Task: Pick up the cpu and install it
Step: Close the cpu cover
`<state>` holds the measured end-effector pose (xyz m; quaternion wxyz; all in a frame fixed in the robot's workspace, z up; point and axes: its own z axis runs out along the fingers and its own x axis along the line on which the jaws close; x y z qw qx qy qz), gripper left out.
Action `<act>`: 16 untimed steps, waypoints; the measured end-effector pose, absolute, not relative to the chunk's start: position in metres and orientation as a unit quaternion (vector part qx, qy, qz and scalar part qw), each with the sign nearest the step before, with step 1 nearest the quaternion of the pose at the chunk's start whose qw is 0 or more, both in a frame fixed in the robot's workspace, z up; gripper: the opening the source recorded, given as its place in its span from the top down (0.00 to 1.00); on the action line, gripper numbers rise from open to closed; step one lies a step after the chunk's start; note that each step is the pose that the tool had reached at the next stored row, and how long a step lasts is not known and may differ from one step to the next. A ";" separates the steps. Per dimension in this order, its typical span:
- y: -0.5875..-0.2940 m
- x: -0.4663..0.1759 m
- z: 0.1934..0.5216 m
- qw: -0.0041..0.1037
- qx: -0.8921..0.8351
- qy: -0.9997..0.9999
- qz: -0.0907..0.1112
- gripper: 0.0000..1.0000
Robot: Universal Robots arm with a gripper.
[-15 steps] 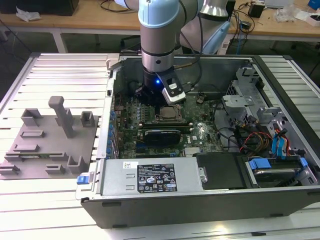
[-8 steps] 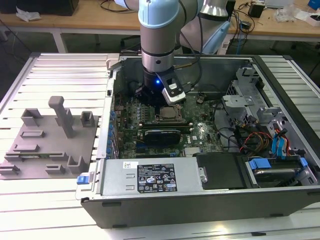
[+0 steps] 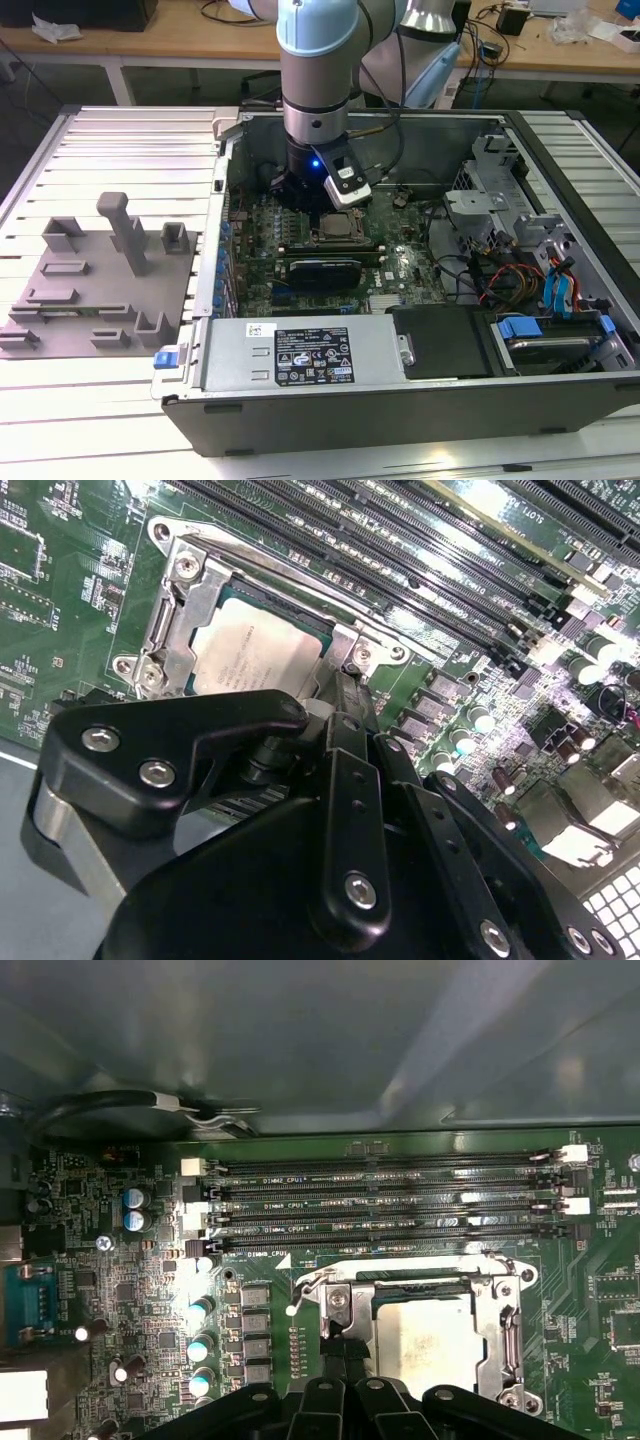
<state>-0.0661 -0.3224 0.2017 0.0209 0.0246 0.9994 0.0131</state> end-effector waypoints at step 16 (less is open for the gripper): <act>-0.323 -0.041 0.227 0.018 0.025 0.999 0.012 0.89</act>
